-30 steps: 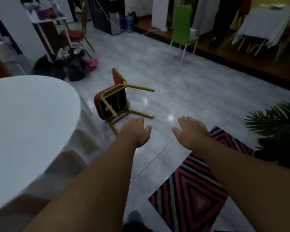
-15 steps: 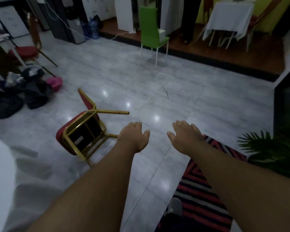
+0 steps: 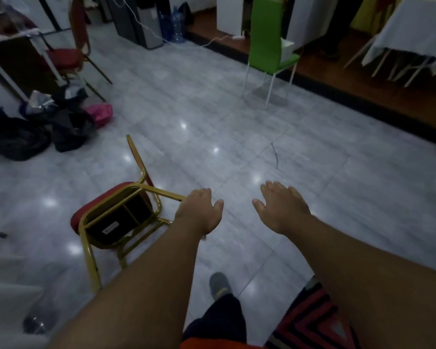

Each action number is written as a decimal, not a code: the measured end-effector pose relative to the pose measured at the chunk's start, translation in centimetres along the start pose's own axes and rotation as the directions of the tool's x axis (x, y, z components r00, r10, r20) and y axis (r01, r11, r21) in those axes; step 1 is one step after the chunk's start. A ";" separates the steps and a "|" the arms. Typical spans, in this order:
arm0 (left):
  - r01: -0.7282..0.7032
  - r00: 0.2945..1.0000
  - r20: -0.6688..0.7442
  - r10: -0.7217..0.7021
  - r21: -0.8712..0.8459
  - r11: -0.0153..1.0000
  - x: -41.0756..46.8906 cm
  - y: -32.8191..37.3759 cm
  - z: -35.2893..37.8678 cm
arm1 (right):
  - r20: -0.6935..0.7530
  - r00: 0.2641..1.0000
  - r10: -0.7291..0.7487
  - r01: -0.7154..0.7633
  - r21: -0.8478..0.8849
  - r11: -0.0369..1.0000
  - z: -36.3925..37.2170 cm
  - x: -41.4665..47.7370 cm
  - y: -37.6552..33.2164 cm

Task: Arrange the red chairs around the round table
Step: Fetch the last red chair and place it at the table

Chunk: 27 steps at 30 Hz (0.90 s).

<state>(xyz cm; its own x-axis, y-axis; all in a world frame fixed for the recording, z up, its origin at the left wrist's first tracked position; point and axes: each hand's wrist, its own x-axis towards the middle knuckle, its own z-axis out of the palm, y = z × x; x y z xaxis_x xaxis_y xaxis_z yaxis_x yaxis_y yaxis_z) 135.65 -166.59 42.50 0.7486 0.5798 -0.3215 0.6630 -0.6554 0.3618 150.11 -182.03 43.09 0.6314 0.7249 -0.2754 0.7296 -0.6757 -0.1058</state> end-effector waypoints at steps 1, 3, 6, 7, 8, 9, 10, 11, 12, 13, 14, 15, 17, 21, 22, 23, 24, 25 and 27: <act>0.000 1.000 -0.002 0.000 0.005 1.000 2.4 -0.1 -0.5 | -0.001 1.000 -0.005 0.005 -0.003 1.000 -0.4 2.4 0.2; -0.013 1.000 -0.008 0.014 0.013 1.000 7.4 -0.1 -1.7 | 0.003 1.000 -0.001 0.001 -0.014 1.000 -1.5 7.3 0.5; -0.015 1.000 0.007 0.015 0.000 1.000 14.2 -0.2 -3.7 | 0.024 1.000 0.001 0.000 -0.041 0.999 -4.0 14.4 0.4; -0.014 1.000 0.012 0.014 0.000 1.000 16.4 -0.2 -4.4 | 0.020 1.000 0.003 -0.002 -0.041 0.999 -4.9 16.7 0.3; -0.013 1.000 0.010 0.013 0.003 1.000 18.7 -0.2 -5.2 | 0.009 1.000 0.002 -0.002 -0.041 0.999 -5.8 19.1 0.1; -0.008 1.000 0.005 0.008 -0.003 1.000 21.0 -0.1 -5.9 | 0.001 1.000 -0.004 0.004 -0.041 0.999 -6.6 21.4 0.0; 0.002 1.000 0.002 -0.002 -0.017 1.000 23.1 0.0 -6.7 | 0.001 1.000 -0.015 0.015 -0.042 0.999 -7.3 23.7 -0.2; 0.010 1.000 0.001 -0.010 -0.027 1.000 25.0 0.0 -7.4 | 0.007 1.000 -0.024 0.024 -0.043 0.999 -8.0 25.8 -0.3; 0.015 1.000 0.002 -0.015 -0.035 0.999 26.9 0.1 -8.1 | 0.012 0.999 -0.030 0.030 -0.042 0.999 -8.4 27.8 -0.4; 0.018 1.000 0.001 -0.018 -0.039 0.999 28.8 0.0 -8.6 | 0.016 0.999 -0.034 0.035 -0.038 0.999 -8.7 29.8 -0.5; 0.021 1.000 -0.003 -0.021 -0.041 0.999 30.7 -0.2 -9.1 | 0.022 0.999 -0.042 0.043 -0.034 0.999 -8.9 31.8 -0.5; 0.030 1.000 -0.009 -0.030 -0.042 0.999 32.7 -0.5 -9.7 | 0.029 0.998 -0.056 0.057 -0.034 0.998 -9.1 34.0 -0.6; 0.068 0.997 -0.031 -0.070 -0.053 0.996 36.7 -1.2 -10.8 | 0.052 0.994 -0.092 0.095 -0.055 0.994 -9.5 38.6 -0.7; 0.151 0.985 -0.076 -0.158 -0.087 0.985 44.4 -2.6 -13.3 | 0.081 0.982 -0.173 0.181 -0.103 0.978 -11.1 48.5 -1.3; 0.180 0.979 -0.081 -0.188 -0.103 0.978 45.9 -3.0 -14.0 | 0.088 0.975 -0.204 0.213 -0.111 0.971 -11.7 51.1 -1.7; 0.212 0.971 -0.082 -0.222 -0.121 0.970 47.2 -3.3 -14.8 | 0.100 0.966 -0.240 0.250 -0.115 0.961 -12.4 53.5 -2.3; 0.242 0.963 -0.089 -0.255 -0.136 0.961 48.4 -3.7 -15.5 | 0.111 0.954 -0.277 0.289 -0.119 0.950 -13.1 55.8 -2.9; 0.273 0.952 -0.102 -0.290 -0.151 0.950 49.6 -4.2 -16.2 | 0.118 0.941 -0.317 0.331 -0.128 0.935 -13.7 58.0 -3.5; 0.336 0.920 -0.140 -0.367 -0.201 0.920 51.8 -5.5 -17.5 | 0.137 0.907 -0.397 0.416 -0.161 0.895 -14.9 62.3 -5.4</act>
<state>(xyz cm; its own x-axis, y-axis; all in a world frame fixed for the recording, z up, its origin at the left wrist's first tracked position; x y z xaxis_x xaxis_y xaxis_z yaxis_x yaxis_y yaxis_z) 170.83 -124.45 39.21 0.4456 0.8412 -0.3062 0.8620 -0.3110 0.4002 189.41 -131.18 40.72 0.2468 0.9078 -0.3392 0.9580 -0.2812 -0.0555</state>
